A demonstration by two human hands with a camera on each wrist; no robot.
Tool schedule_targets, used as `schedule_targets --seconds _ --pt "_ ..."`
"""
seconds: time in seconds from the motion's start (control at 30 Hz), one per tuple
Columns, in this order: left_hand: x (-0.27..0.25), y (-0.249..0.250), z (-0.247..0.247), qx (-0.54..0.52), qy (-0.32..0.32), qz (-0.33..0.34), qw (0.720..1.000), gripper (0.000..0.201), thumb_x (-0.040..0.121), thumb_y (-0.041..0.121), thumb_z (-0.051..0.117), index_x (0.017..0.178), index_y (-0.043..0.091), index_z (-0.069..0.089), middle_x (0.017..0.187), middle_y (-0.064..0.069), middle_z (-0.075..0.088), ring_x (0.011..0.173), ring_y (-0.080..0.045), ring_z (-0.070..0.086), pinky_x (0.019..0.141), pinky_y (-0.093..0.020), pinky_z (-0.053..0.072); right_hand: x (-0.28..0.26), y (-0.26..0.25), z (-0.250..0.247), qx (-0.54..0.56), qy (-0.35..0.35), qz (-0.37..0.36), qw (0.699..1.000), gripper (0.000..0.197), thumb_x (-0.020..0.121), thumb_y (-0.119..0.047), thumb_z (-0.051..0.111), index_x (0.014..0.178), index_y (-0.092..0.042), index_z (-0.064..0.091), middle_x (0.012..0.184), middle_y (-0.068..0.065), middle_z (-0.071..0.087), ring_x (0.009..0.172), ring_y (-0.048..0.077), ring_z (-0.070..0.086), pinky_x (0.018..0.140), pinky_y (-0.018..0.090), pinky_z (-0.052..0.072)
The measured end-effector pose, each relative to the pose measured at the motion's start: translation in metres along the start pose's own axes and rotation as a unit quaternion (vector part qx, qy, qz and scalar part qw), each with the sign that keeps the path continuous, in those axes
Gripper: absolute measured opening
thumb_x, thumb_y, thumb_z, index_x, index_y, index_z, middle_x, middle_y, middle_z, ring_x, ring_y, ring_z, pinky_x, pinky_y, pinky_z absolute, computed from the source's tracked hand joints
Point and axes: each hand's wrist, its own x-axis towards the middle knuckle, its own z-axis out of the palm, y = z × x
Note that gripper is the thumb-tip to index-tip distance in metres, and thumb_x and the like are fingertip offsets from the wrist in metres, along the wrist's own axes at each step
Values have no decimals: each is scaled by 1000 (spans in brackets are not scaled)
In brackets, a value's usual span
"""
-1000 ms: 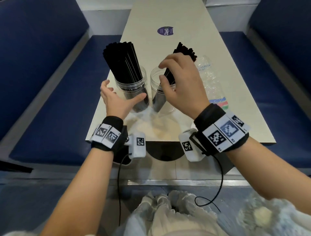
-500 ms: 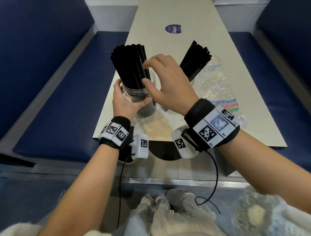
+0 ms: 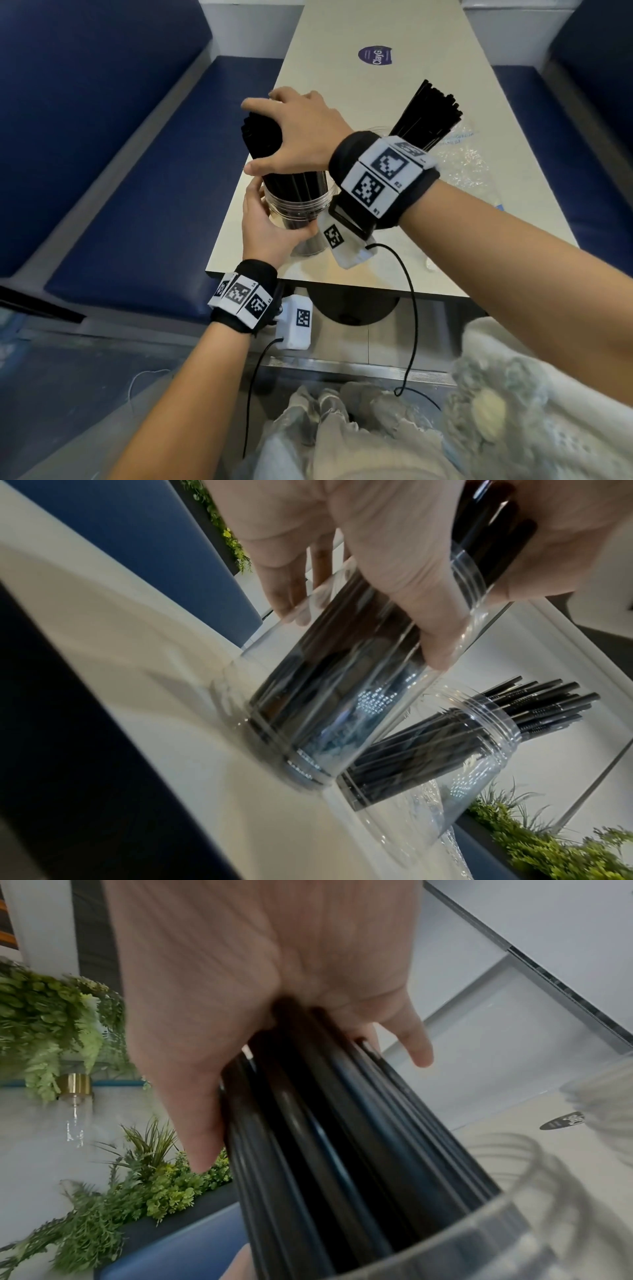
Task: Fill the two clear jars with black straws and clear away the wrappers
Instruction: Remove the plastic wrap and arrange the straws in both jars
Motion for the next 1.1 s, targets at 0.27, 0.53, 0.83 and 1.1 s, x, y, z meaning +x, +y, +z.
schedule_targets --seconds 0.27,0.53,0.83,1.1 --pt "-1 6 -2 -2 -5 5 1000 96 52 28 88 131 19 35 129 -2 52 117 -17 52 102 -36 45 4 -4 9 45 51 3 998 47 77 -44 59 121 -37 45 122 0 44 113 30 38 75 32 38" --pt "-4 6 -5 -10 -15 32 999 93 51 23 91 126 29 36 131 1 51 116 -11 52 88 -9 44 -6 5 7 195 169 74 963 34 77 -38 57 111 -34 56 113 -1 51 107 30 50 85 33 46" --pt "-6 9 -5 7 -7 56 998 98 49 22 93 131 24 39 127 8 48 115 -7 50 95 -16 42 -27 10 2 65 138 76 985 45 81 -47 53 124 -34 50 132 -2 48 123 31 37 99 38 32" --pt "-7 10 -13 9 -3 61 998 97 53 18 91 135 23 38 125 12 44 117 -4 46 82 8 35 -26 10 2 -46 74 -35 996 48 86 -52 46 133 -41 37 147 -10 32 135 26 25 106 53 24"
